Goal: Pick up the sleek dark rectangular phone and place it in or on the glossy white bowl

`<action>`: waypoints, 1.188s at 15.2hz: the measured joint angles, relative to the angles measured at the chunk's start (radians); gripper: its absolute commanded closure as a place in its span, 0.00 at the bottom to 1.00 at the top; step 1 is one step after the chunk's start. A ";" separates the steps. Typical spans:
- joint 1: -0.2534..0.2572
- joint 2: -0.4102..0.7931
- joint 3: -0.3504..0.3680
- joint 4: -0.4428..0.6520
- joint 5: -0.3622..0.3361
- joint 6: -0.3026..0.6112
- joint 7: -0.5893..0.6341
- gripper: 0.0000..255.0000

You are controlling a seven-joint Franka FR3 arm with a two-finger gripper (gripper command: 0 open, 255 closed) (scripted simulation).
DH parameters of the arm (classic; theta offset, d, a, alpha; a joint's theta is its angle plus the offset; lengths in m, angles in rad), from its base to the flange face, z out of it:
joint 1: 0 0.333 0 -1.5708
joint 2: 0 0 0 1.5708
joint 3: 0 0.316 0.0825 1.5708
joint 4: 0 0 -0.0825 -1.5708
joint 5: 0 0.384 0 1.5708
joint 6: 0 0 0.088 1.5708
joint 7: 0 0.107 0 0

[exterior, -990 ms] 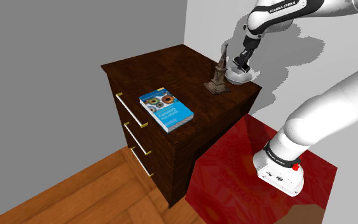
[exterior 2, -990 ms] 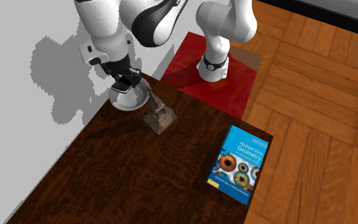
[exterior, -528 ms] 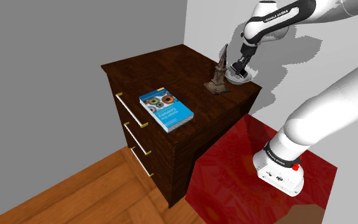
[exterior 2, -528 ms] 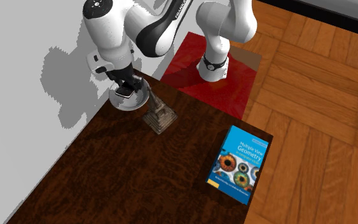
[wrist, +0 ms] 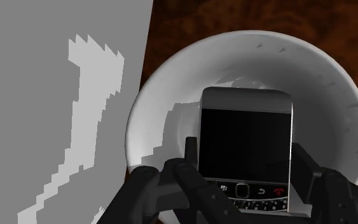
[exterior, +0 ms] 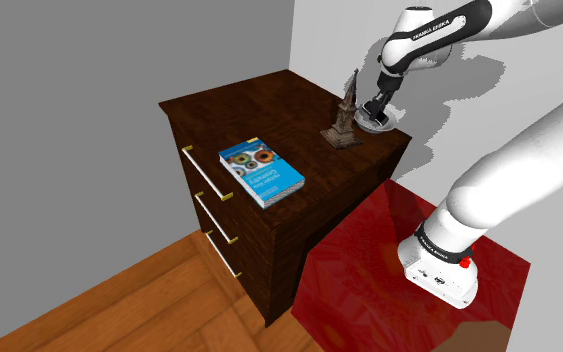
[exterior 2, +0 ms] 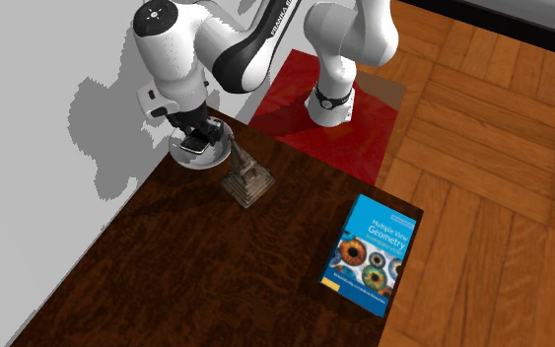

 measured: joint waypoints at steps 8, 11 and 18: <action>-0.001 -0.009 0.002 0.008 -0.002 -0.016 0.001 0.00; -0.004 -0.060 0.017 0.049 -0.013 -0.106 0.011 0.00; -0.003 -0.076 0.024 0.066 -0.015 -0.140 0.016 0.00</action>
